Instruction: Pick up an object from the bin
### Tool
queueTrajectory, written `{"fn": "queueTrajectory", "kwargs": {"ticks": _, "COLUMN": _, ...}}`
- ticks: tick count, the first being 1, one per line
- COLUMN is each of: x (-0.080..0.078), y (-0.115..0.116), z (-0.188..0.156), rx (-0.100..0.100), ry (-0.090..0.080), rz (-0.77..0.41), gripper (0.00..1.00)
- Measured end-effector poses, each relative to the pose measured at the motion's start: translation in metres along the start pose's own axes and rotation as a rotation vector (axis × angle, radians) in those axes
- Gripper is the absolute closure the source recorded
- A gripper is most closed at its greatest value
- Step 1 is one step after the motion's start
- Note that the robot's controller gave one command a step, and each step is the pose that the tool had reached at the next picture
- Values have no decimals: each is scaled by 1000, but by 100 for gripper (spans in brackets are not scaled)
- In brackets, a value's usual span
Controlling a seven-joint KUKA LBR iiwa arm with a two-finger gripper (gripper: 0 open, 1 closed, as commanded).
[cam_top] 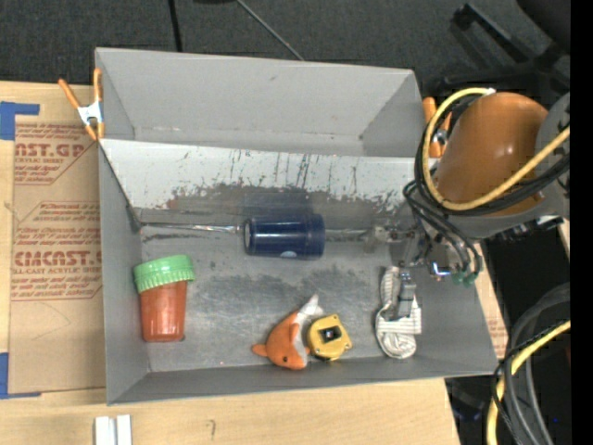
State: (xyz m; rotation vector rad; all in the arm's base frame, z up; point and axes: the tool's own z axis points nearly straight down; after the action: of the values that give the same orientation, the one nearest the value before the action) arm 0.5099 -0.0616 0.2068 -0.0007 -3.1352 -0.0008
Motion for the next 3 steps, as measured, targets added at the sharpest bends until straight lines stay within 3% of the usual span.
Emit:
{"fn": "queueTrajectory", "kwargs": {"ticks": 1, "x": -2, "y": 0, "z": -4, "rx": 1, "ry": -8, "rz": -1, "gripper": 0}}
{"fn": "queueTrajectory", "kwargs": {"ticks": 2, "x": 5, "y": 56, "z": 53, "rx": 1, "ry": -12, "rz": -75, "gripper": 0}}
{"fn": "queueTrajectory", "kwargs": {"ticks": 3, "x": 3, "y": 104, "z": 60, "rx": 1, "ry": -7, "rz": -432, "gripper": 0}}
